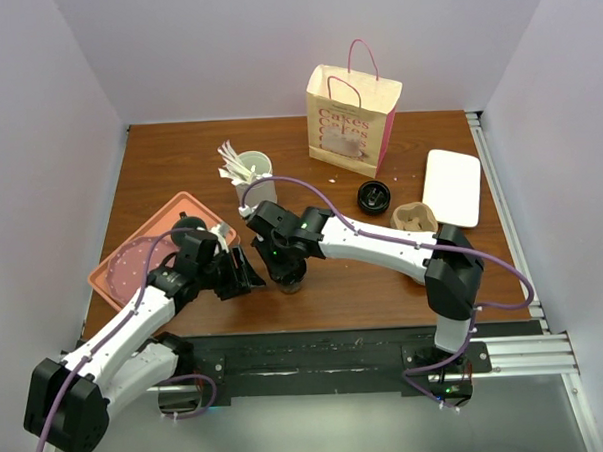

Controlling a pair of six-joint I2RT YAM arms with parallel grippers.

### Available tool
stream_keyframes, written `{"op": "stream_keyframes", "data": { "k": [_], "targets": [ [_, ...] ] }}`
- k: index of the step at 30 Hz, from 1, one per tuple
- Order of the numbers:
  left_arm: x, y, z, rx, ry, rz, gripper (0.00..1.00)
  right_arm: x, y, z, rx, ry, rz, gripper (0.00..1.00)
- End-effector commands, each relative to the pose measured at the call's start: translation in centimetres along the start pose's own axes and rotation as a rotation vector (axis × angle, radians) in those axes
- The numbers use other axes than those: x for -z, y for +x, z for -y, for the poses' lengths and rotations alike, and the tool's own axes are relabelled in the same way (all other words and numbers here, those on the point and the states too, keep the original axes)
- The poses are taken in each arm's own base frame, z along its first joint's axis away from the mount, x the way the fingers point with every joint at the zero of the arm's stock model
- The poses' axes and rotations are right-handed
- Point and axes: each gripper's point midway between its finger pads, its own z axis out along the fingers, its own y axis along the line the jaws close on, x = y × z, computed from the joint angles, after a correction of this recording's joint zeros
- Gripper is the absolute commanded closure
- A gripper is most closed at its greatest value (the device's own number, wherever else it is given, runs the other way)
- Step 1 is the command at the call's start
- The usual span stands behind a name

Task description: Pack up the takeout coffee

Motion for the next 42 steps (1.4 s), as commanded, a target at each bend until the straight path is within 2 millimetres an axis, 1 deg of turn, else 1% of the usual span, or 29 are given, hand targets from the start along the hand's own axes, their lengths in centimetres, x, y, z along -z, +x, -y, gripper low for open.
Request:
{"op": "stream_keyframes", "data": {
  "k": [1, 4, 9, 11, 12, 13, 14, 15, 19, 23, 27, 29, 30, 32, 33, 35, 36, 37, 40, 42],
  "targets": [
    [0.2, -0.8, 1.1, -0.029, 0.045, 0.015, 0.43, 0.5, -1.4, -0.8, -0.002, -0.014, 0.039, 0.81],
    [0.2, -0.8, 1.0, -0.033, 0.042, 0.014, 0.43, 0.3, -1.1, -0.9, -0.005, -0.018, 0.028, 0.78],
    [0.1, -0.7, 1.0, -0.033, 0.039, 0.009, 0.43, 0.0, -0.9, -0.6, -0.007, -0.006, 0.021, 0.79],
    [0.1, -0.7, 0.9, -0.033, 0.037, 0.009, 0.43, -0.1, -0.8, -0.5, -0.010, 0.004, 0.019, 0.82],
    [0.1, -0.7, 1.0, -0.034, 0.038, 0.010, 0.43, -0.1, -1.0, -0.2, -0.013, 0.019, 0.022, 0.85],
    [0.2, -0.7, 1.0, -0.034, 0.038, 0.010, 0.43, 0.0, -1.0, -0.2, -0.011, 0.023, 0.024, 0.90],
    [0.2, -0.7, 0.9, -0.034, 0.037, 0.011, 0.43, 0.1, -1.1, -0.2, -0.013, 0.022, 0.030, 0.92],
    [0.2, -0.7, 0.9, -0.034, 0.037, 0.011, 0.43, 0.2, -1.3, -0.3, -0.016, 0.016, 0.037, 0.93],
    [0.3, -0.9, 1.0, -0.036, 0.042, 0.026, 0.43, 0.7, -1.6, -0.8, -0.026, -0.005, 0.047, 0.89],
    [0.3, -1.3, 1.1, -0.040, 0.045, 0.045, 0.43, 1.0, -1.4, -0.6, -0.030, -0.006, 0.064, 0.97],
    [0.6, -2.5, 1.3, -0.039, 0.062, 0.079, 0.43, 1.1, -1.0, -0.5, -0.027, -0.019, 0.066, 0.97],
    [0.7, -2.9, 1.8, -0.042, 0.082, 0.086, 0.43, 0.8, -0.5, -0.4, -0.025, -0.027, 0.068, 0.97],
    [0.8, -3.1, 2.1, -0.048, 0.095, 0.090, 0.43, 1.5, -0.6, -0.5, -0.019, -0.046, 0.086, 0.97],
    [0.9, -3.2, 2.8, -0.054, 0.129, 0.089, 0.43, 1.3, -0.2, -0.5, -0.006, -0.068, 0.097, 0.97],
    [1.0, -3.2, 3.1, -0.057, 0.142, 0.090, 0.43, 1.7, -0.2, -0.5, 0.002, -0.076, 0.113, 0.98],
    [1.3, -3.3, 3.9, -0.071, 0.182, 0.091, 0.44, 1.5, 0.3, -0.3, 0.010, -0.080, 0.119, 0.99],
    [1.2, -3.2, 4.0, -0.075, 0.194, 0.087, 0.44, 1.5, 0.4, -0.1, 0.017, -0.082, 0.126, 1.00],
    [1.4, -3.2, 4.8, -0.090, 0.237, 0.087, 0.44, 1.8, 0.4, -0.1, 0.020, -0.088, 0.138, 1.00],
    [1.6, -2.7, 6.0, -0.104, 0.326, 0.070, 0.46, 2.0, 0.9, -0.4, 0.040, -0.125, 0.145, 1.00],
    [1.4, -2.3, 6.0, -0.096, 0.347, 0.060, 0.47, 1.9, 1.1, -0.2, 0.048, -0.123, 0.151, 1.00]
  ]
}}
